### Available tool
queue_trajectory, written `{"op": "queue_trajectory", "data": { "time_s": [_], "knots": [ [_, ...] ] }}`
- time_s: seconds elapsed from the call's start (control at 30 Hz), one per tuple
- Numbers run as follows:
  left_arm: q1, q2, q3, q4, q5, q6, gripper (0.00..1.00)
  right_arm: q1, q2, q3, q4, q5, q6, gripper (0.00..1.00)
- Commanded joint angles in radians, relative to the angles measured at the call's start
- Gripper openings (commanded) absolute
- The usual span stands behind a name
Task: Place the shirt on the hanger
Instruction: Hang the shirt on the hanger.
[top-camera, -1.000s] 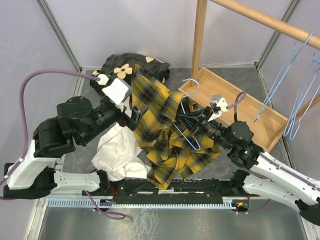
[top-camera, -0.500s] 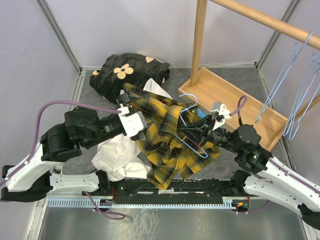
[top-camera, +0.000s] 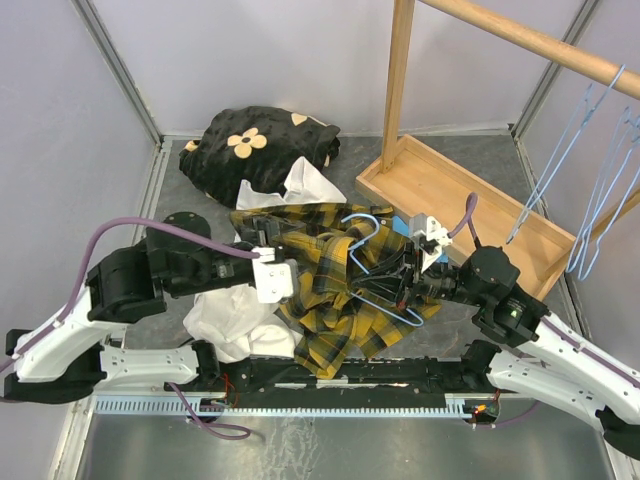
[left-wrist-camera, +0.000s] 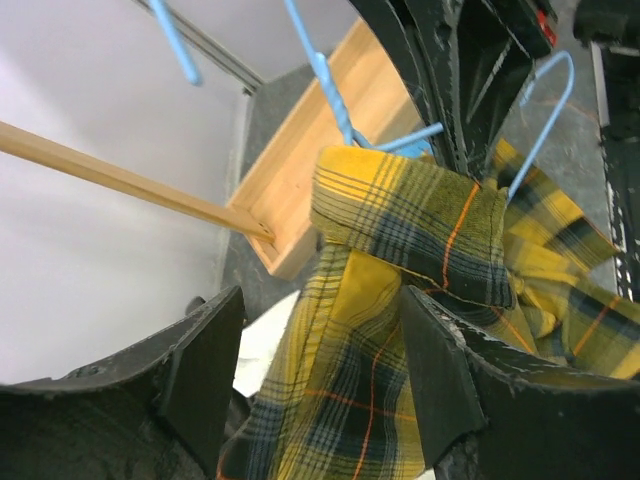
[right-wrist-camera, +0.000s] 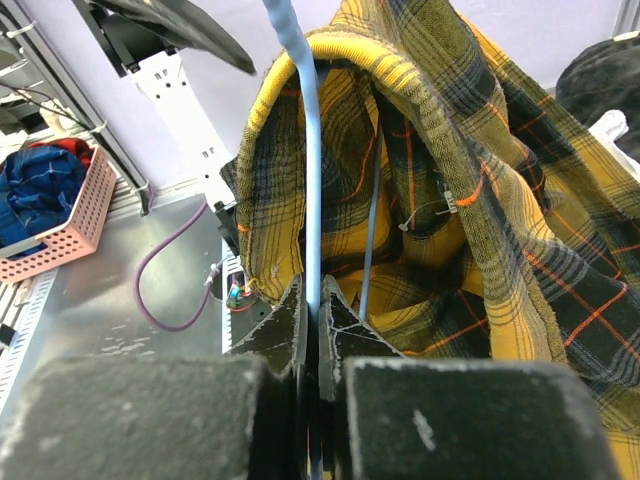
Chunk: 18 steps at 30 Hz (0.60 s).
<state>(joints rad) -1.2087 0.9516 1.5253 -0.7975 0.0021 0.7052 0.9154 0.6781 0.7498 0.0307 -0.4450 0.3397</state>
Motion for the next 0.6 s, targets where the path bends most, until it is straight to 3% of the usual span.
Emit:
{"op": "queue_trajectory", "data": {
  "time_s": [0.0, 0.33, 0.57],
  "knots": [
    [-0.003, 0.034, 0.019, -0.072, 0.034, 0.03, 0.7, 0.0, -0.008, 0.063, 0.047, -0.065, -0.01, 0.0],
    [-0.003, 0.048, 0.01, -0.101, 0.023, 0.0, 0.59, 0.0, 0.009, 0.089, 0.002, -0.141, -0.022, 0.0],
    [-0.003, 0.062, 0.009, -0.111, 0.024, -0.004, 0.4, 0.0, 0.018, 0.104, -0.008, -0.145, -0.03, 0.0]
  ]
}}
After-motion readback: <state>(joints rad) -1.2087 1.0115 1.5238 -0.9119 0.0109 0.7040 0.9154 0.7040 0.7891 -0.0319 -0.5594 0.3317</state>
